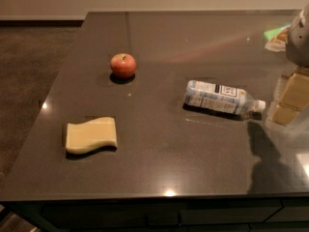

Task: Move blue plastic bottle near sponge

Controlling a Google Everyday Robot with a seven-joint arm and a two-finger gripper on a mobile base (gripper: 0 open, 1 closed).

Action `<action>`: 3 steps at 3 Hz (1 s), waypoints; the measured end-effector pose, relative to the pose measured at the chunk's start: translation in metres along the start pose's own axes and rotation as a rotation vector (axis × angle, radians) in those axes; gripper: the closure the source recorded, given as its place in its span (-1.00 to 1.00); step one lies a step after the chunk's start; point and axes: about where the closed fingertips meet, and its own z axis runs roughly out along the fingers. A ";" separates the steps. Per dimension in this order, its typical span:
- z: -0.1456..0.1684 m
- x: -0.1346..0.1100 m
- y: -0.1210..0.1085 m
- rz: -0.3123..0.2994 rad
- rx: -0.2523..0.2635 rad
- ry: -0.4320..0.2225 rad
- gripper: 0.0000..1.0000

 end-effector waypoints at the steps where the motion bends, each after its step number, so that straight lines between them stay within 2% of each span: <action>1: 0.000 0.000 0.000 0.000 0.000 0.000 -1.00; 2: 0.002 -0.006 -0.007 -0.027 0.002 0.008 -1.00; 3: 0.019 -0.018 -0.021 -0.079 0.016 0.016 -1.00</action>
Offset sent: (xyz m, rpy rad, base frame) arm 0.0217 0.0094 -0.0028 -0.0455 0.0144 0.0623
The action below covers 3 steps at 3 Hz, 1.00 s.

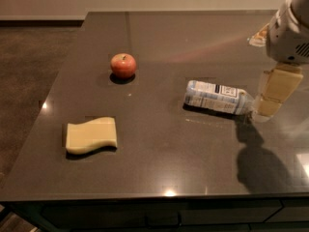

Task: Move blue plastic bottle near sponge

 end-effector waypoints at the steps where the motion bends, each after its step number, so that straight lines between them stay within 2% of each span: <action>1: 0.026 -0.007 -0.020 -0.042 0.013 0.012 -1.00; 2: 0.055 -0.011 -0.034 -0.076 -0.013 0.028 -1.00; 3: 0.081 -0.013 -0.043 -0.084 -0.060 0.038 -1.00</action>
Offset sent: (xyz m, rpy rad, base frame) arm 0.0777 0.0150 -0.0698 -0.0726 0.0443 0.1051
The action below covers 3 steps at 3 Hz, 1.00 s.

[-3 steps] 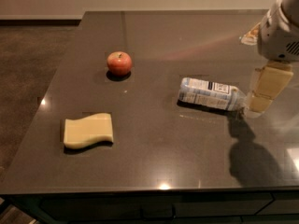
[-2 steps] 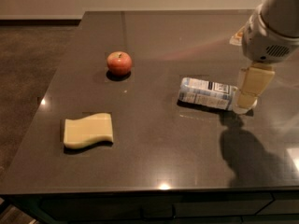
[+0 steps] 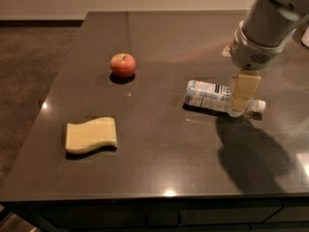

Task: Move blue plastic bottle near sponge

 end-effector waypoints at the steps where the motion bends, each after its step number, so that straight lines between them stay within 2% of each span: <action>1: 0.020 0.001 -0.005 -0.001 -0.042 0.011 -1.00; 2: 0.031 0.004 -0.006 0.008 -0.065 0.020 -1.00; 3: 0.039 0.005 -0.002 0.004 -0.089 0.026 -0.65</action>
Offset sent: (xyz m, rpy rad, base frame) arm 0.0162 -0.0053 -0.0432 -0.0197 0.1045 -0.0158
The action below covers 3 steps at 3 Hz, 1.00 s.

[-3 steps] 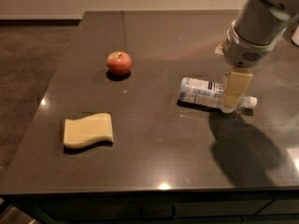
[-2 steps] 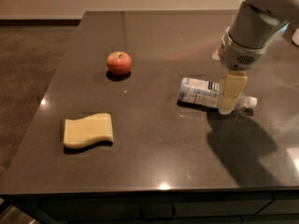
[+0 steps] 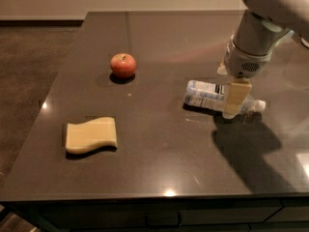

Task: Move blue plastic bottle near sponge

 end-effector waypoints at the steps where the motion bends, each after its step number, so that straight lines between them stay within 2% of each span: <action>1: 0.005 0.000 0.001 -0.004 -0.021 -0.004 -0.16; 2: 0.003 -0.004 0.004 -0.018 -0.035 -0.004 0.30; 3: -0.005 -0.022 0.017 -0.081 -0.045 -0.004 0.76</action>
Offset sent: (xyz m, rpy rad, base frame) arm -0.0088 0.0087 0.0011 0.0008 0.0582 0.0394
